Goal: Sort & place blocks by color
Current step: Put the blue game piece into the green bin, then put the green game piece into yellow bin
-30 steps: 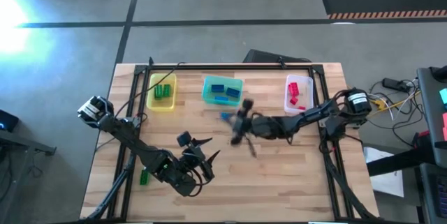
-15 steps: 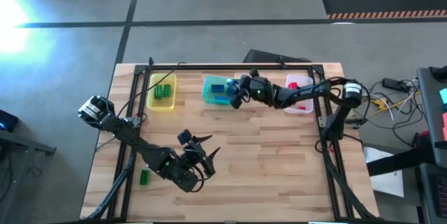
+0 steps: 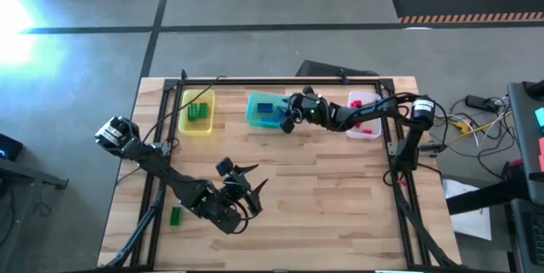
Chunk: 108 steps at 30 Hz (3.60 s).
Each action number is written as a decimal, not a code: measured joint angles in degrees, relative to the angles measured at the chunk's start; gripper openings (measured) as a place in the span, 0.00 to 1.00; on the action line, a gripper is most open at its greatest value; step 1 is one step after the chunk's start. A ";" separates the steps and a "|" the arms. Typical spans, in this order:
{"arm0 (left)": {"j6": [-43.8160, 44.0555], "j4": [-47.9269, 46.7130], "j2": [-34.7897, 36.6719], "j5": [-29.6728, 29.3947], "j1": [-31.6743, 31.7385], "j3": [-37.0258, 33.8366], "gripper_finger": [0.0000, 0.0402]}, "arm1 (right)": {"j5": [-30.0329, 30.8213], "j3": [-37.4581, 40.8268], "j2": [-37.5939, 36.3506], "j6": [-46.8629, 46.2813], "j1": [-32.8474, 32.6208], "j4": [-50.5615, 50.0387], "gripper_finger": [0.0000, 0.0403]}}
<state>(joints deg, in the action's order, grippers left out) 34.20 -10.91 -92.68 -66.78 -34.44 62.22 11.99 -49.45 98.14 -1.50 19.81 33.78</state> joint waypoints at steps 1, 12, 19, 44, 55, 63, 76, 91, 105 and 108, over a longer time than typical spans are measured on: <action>0.02 -0.01 0.00 0.00 0.00 -0.02 0.57 | 0.00 0.00 -0.07 -0.01 0.00 0.00 0.38; 0.12 0.00 0.00 0.17 0.00 -0.17 0.57 | -0.26 0.00 -3.90 0.67 -1.96 -4.93 0.41; 6.78 -2.60 0.04 1.06 0.00 -0.28 0.57 | -0.24 0.00 -12.05 1.97 -5.36 -15.54 0.36; 86.69 -51.29 -1.03 77.48 -9.43 -2.82 0.57 | 0.01 4.74 -25.26 -0.45 -18.28 -24.96 0.19; 88.65 -48.01 -1.17 77.63 -11.78 -5.81 0.53 | 0.02 4.74 -25.26 -0.95 -18.45 -24.51 0.17; 88.25 -48.20 -2.45 82.16 -12.58 -8.78 0.32 | 0.00 4.74 -25.26 -1.12 -18.45 -24.54 0.17; 88.54 -48.57 -3.51 79.95 -12.81 -8.64 0.27 | -0.04 4.96 -25.26 -1.51 -18.47 -24.57 0.17; 88.61 -47.66 -3.65 64.09 -11.43 -1.20 0.27 | -0.20 5.01 -25.26 -1.49 -18.47 -24.61 0.17; 87.91 -44.06 -2.52 64.50 -11.43 -1.13 0.47 | -0.18 5.01 -25.26 -1.51 -18.47 -24.55 0.17; 87.93 -44.21 -2.80 64.52 -11.43 -2.28 0.56 | -0.19 5.01 -25.26 -1.49 -18.47 -24.55 0.17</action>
<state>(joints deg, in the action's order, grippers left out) 122.13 -55.12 -95.49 -2.26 -45.87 59.94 11.80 -44.45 72.88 -2.98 1.34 9.23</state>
